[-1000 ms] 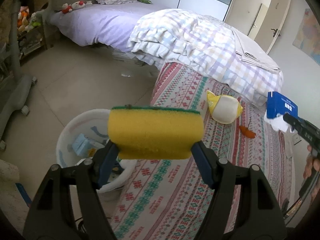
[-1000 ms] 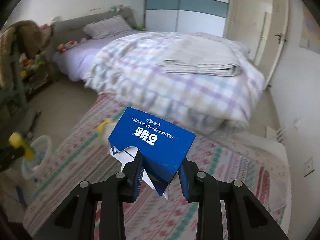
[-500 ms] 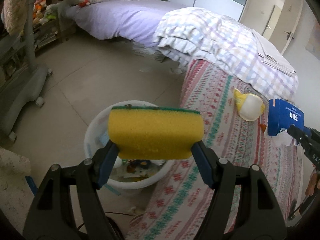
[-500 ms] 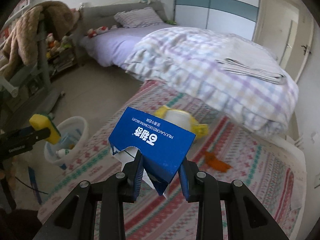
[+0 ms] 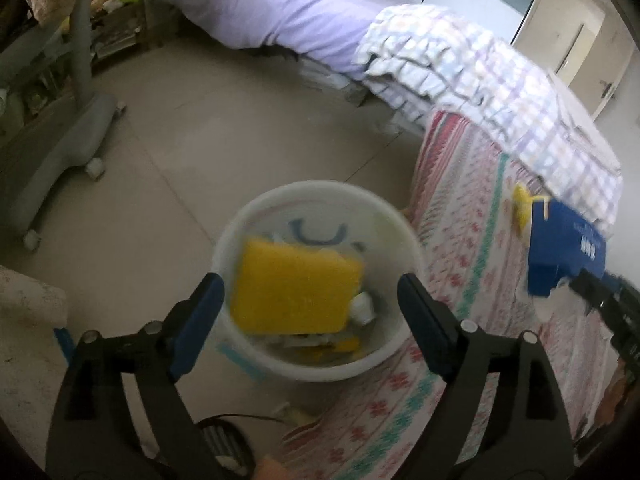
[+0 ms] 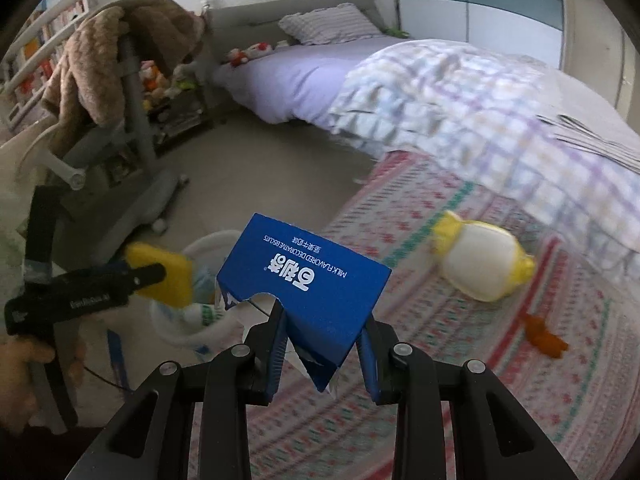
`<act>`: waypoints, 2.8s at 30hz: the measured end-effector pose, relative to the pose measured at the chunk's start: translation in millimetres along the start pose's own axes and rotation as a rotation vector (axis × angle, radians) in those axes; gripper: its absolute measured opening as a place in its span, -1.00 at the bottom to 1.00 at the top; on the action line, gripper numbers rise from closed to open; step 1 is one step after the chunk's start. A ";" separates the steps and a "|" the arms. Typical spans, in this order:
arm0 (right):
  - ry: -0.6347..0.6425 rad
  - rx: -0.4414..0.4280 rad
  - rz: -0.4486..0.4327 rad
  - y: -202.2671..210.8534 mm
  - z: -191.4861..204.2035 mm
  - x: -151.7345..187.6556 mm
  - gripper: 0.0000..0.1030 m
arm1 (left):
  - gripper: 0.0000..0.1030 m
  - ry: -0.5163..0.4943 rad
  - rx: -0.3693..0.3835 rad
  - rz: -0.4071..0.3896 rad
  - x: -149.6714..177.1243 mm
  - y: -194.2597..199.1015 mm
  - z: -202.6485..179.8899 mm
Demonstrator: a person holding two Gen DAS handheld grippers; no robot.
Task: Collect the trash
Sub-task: 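Drop the blue tissue box into the wastebasket with the right tool, then move both tools back over the bed toward the snack bag and orange peel, then grasp the orange peel with the right tool while the left tool grasps the yellow snack bag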
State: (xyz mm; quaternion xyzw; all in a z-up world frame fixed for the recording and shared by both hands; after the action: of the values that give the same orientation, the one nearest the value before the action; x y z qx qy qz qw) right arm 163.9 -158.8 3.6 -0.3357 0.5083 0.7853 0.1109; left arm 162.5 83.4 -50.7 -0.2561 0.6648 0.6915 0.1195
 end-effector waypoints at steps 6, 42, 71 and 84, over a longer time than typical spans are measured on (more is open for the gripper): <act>0.051 -0.009 0.036 -34.5 28.6 -8.1 -0.37 | 0.89 0.029 -0.019 -0.021 0.6 8.3 20.7; -0.076 0.101 0.024 19.5 -18.4 11.1 0.57 | 0.97 -0.057 -0.016 -0.010 14.6 25.4 0.4; -0.633 0.186 -0.055 71.2 -253.7 64.6 0.63 | 0.97 -0.199 0.015 0.010 8.3 2.0 -140.4; -0.404 0.207 0.080 -0.2 -227.5 50.1 0.19 | 0.97 -0.183 0.068 0.050 2.6 -19.5 -183.2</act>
State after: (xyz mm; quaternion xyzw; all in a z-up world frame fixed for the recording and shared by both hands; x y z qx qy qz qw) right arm 220.7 -365.7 -87.3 -0.1380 0.5663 0.7841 0.2131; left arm 206.0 -95.0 -66.0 -0.1710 0.6803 0.6919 0.1708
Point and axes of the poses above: each gripper's, at about its wrist camera, not at the fingertips, and y roughly against the way its jaws point, z to its left, x to its underside, the point moved 1 cm from there along -y, roughly the way its jaws point, and after that the axes turned 10 degrees about -x, right-handed, at the moved point
